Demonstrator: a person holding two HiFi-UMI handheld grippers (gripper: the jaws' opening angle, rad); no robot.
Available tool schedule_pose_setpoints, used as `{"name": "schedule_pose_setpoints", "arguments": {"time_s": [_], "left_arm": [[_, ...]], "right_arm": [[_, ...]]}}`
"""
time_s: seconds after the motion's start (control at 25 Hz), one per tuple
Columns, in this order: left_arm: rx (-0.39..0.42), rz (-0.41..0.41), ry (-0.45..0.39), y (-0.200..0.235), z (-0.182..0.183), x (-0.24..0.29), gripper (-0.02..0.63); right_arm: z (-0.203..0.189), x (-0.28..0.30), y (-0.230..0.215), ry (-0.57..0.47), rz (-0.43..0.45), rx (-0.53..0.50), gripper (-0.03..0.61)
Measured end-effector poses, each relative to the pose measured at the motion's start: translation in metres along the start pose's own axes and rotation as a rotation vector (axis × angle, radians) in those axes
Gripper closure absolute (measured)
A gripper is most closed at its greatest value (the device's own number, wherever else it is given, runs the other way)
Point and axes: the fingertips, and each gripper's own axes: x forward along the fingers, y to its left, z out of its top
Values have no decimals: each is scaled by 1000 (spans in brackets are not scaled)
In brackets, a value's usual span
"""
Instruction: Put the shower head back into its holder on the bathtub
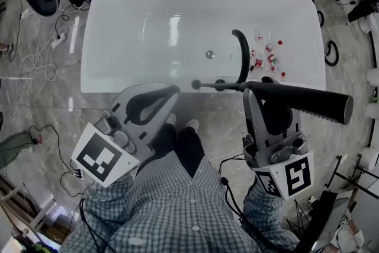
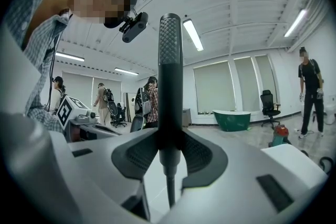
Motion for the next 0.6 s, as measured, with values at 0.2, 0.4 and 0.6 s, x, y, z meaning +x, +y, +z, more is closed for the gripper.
{"name": "schedule_pose_setpoints", "arguments": {"time_s": [0.2,0.4,0.6], "left_arm": [[-5,2,-10,2,-6,4,599],[-8,9,-5,4,-15,7,599],[-32,11,-1,5,-33,9,600]], "right_arm": [[-7,5,2,-4,3,10,443],[-22,8,1,15,11,18,443],[-42,9,-1,40,18,26,443]]}}
